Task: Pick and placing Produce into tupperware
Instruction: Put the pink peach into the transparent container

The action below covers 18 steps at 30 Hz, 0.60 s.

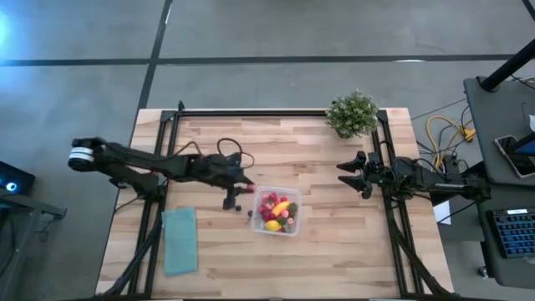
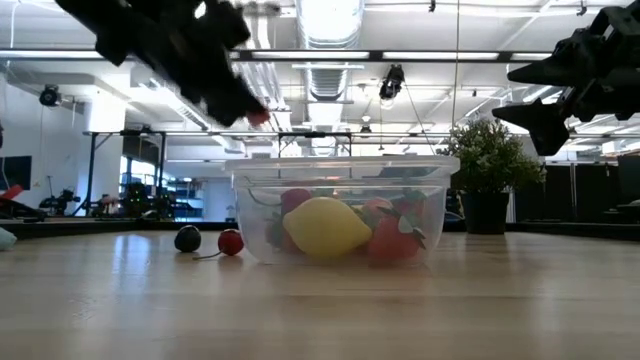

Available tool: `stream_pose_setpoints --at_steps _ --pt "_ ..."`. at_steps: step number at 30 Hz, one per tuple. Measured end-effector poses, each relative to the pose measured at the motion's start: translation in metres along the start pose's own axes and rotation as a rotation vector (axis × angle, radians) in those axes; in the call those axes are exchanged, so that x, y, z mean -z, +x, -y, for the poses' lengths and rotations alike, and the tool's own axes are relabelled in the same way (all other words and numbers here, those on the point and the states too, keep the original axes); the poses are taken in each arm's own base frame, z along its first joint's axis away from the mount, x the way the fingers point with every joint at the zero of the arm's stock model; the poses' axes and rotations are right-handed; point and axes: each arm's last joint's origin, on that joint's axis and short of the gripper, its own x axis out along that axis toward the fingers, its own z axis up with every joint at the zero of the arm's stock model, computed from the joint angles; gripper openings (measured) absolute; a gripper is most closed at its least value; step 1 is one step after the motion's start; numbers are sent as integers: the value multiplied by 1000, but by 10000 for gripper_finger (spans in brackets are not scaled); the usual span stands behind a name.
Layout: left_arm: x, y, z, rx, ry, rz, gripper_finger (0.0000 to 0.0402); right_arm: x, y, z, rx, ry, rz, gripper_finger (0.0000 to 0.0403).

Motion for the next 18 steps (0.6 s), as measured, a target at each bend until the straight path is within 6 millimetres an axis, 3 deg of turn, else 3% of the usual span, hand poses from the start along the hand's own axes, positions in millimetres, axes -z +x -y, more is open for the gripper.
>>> stream_pose_setpoints --at_steps 5,13,18 --pt "-12 0 19 191 66 130 95 0 0 0 0 0 0 271" --pt "-29 41 34 220 40 96 97 0 0 0 0 0 0 271" --pt "-40 66 39 208 -18 -21 135 0 0 0 0 0 0 267"
